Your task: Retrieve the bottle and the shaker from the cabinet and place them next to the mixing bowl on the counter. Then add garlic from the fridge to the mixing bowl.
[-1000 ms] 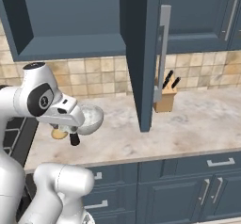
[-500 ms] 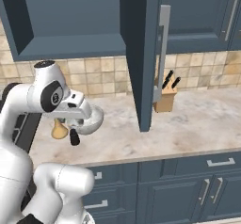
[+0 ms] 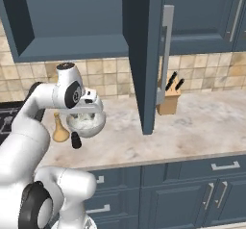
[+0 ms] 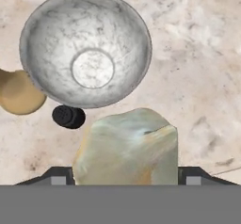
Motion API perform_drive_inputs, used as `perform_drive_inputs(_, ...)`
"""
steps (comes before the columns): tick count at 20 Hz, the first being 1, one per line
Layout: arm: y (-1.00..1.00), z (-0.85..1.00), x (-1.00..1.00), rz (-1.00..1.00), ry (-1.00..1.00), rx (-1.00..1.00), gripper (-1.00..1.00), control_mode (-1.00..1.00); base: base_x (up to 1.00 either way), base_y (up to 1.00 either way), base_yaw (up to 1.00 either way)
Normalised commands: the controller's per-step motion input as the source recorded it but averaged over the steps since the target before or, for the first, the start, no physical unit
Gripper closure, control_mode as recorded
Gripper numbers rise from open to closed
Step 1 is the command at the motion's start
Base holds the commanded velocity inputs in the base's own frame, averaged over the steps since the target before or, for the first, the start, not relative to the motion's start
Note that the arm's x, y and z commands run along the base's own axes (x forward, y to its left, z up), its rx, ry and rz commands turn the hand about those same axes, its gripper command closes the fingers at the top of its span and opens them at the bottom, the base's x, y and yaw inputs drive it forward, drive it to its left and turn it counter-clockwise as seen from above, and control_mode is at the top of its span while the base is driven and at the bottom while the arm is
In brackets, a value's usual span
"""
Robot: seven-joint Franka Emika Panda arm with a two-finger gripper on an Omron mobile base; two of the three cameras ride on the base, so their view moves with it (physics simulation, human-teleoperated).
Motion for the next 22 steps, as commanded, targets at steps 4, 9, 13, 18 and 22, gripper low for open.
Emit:
perform_drive_inputs(4, 0.06, -0.35, 0.91, 0.12, 0.03, 0.00, 1.00, -1.00, 0.00, 0.00, 0.00)
perform_drive_inputs(9, 0.29, -0.46, 0.86, 0.11, 0.13, 0.00, 1.00, -1.00, 0.00, 0.00, 0.00)
perform_drive_inputs(13, 0.28, -0.47, 0.80, 0.09, 0.18, 0.00, 1.00, -1.00, 0.00, 0.00, 0.00)
perform_drive_inputs(18, 0.18, -0.36, 0.60, 0.01, 0.16, -0.01, 1.00, -1.00, 0.00, 0.00, 0.00)
perform_drive_inputs(22, 0.05, -0.48, 0.24, 0.00, 0.01, 0.00, 1.00, -1.00, 0.00, 0.00, 0.00)
